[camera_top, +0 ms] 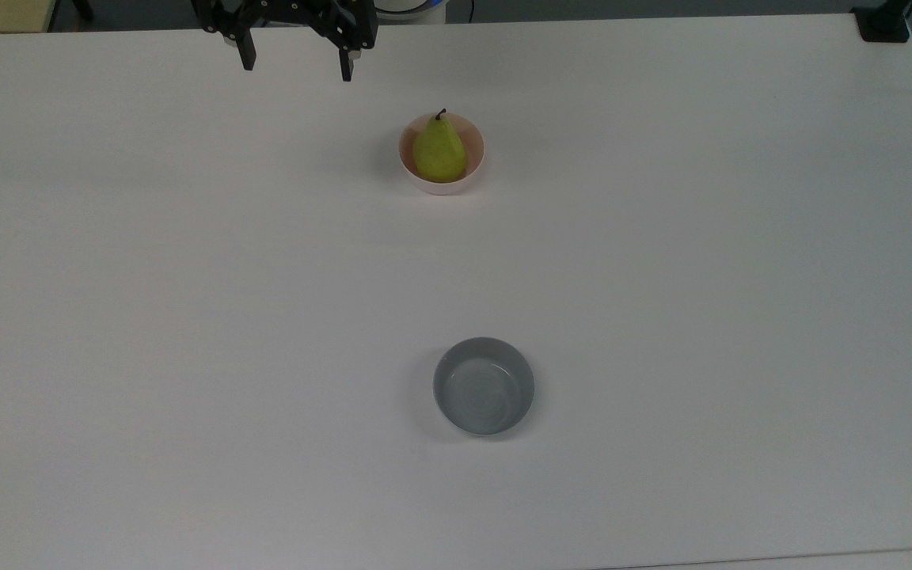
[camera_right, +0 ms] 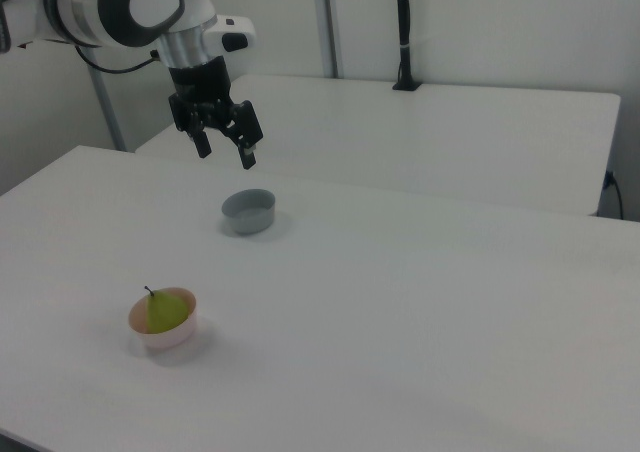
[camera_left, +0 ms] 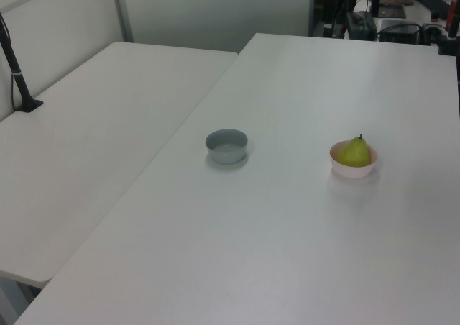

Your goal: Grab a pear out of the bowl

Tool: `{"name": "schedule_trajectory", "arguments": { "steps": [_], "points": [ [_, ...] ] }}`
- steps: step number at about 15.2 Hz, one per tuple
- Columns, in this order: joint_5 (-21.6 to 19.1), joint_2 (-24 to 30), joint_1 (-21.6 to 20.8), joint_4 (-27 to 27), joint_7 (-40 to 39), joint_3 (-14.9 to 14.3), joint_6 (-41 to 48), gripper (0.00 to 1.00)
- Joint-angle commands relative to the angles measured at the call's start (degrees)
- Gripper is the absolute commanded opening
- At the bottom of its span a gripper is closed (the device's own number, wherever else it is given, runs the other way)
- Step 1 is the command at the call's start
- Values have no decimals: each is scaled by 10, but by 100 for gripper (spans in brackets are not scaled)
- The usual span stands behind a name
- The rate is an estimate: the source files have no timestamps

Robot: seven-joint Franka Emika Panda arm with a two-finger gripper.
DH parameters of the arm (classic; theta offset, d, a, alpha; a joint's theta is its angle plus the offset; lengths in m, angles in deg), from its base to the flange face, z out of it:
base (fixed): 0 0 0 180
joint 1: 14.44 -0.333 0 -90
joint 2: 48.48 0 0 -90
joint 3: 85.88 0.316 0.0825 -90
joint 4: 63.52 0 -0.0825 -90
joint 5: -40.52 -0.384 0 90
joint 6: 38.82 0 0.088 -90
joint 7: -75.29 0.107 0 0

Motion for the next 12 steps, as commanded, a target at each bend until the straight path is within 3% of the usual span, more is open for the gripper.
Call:
{"name": "schedule_trajectory", "arguments": {
  "steps": [1, 9, 12],
  "points": [
    [-12, 4, 3, -3, 0, 4, 22, 100],
    [-12, 5, 2, 2, -28, 6, 20, 100],
    [-12, 17, -6, 31, -42, 12, 17, 100]
  ]
}}
